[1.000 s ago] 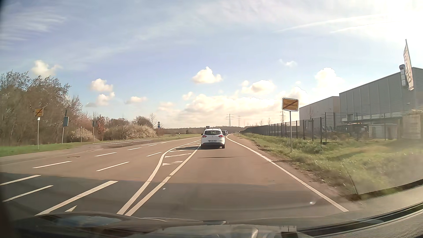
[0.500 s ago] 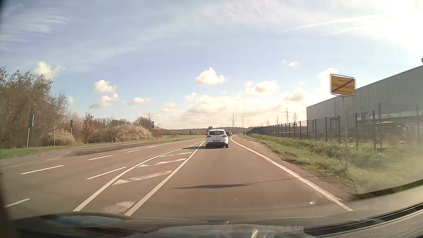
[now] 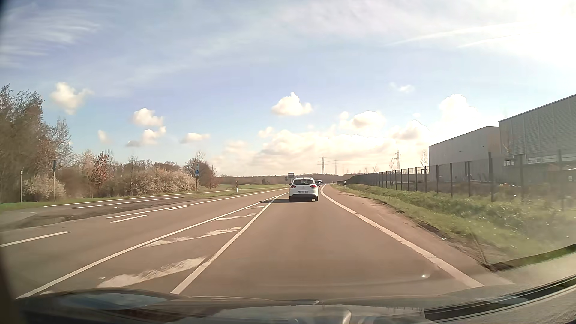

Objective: Follow the waypoints while adhering to traffic rules and regulations

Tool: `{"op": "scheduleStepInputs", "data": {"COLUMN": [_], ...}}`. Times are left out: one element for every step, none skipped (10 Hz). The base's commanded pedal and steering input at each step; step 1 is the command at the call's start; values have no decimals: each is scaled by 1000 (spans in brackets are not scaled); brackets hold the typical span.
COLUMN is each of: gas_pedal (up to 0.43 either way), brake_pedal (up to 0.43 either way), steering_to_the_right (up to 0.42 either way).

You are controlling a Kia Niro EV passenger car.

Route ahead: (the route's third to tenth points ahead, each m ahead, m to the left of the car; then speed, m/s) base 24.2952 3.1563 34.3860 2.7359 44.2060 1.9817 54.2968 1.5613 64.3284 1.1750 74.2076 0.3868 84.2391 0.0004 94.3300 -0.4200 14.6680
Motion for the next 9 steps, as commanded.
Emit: {"op": "scheduleStepInputs", "data": {"gas_pedal": [268,268,268,287,287,299,299,299,299], "brake_pedal": [0,0,0,0,0,0,0,0,0], "steering_to_the_right": [-7,-5,-3,0,0,0,0,0,2]}}
